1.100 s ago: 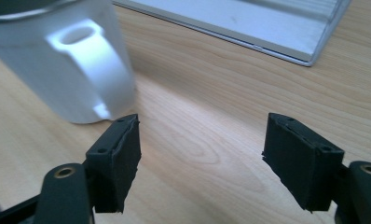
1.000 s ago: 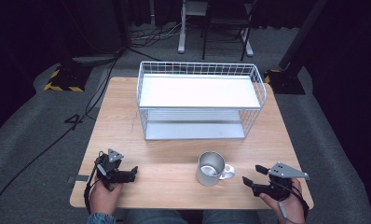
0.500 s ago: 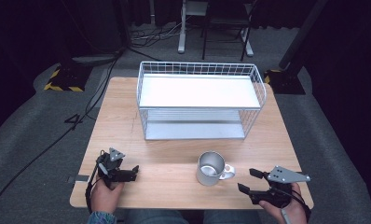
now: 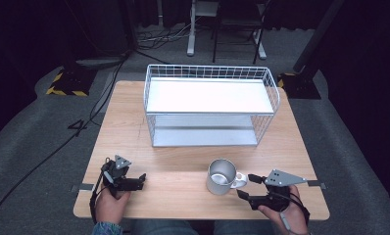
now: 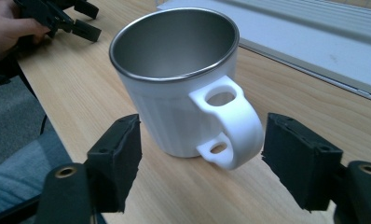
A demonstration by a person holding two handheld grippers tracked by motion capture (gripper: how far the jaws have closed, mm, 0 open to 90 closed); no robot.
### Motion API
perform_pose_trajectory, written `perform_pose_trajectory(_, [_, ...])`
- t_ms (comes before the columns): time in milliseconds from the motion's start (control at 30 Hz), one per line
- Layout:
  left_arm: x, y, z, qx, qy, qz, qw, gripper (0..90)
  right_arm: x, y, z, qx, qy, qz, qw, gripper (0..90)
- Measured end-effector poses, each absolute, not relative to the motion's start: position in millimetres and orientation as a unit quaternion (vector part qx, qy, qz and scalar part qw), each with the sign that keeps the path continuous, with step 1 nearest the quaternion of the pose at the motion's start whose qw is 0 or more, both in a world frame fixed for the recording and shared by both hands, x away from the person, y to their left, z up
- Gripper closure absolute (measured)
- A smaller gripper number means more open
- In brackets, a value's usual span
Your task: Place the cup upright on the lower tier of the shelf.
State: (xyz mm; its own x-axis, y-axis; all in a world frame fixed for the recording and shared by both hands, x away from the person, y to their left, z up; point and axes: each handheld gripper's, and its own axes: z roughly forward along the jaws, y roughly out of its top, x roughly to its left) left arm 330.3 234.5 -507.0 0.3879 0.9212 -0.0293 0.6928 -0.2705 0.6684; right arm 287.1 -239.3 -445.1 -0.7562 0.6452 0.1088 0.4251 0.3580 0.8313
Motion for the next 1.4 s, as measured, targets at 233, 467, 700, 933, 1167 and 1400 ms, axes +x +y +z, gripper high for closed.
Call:
perform_pose_trajectory(233, [330.4, 234.5, -507.0, 0.775, 0.521, 0.187, 0.306, 0.3, 306.7, -237.1, -448.4, 0.309, 0.831, 0.449, 0.115, 32.9])
perform_pose_trajectory(467, [330.3, 234.6, -506.9, 0.775, 0.52, 0.187, 0.306, 0.3, 310.1, -233.8, -449.8, 0.285, 0.839, 0.452, 0.102, 39.2])
perform_pose_trajectory(700, [330.3, 234.5, -507.0, 0.775, 0.521, 0.187, 0.306, 0.3, 302.8, -232.2, -449.7, 0.282, 0.843, 0.448, 0.095, 42.7])
perform_pose_trajectory(933, [330.3, 234.6, -506.9, 0.775, 0.52, 0.187, 0.305, 0.3, 295.8, -222.0, -452.6, 0.266, 0.853, 0.442, 0.08, 53.5])
perform_pose_trajectory(1167, [330.3, 234.5, -507.0, 0.775, 0.521, 0.187, 0.306, 0.3, 297.3, -214.8, -457.1, 0.257, 0.859, 0.438, 0.07, 61.9])
perform_pose_trajectory(1400, [330.3, 234.6, -506.9, 0.775, 0.52, 0.187, 0.305, 0.3, 296.6, -209.7, -456.4, 0.257, 0.859, 0.438, 0.067, 70.9])
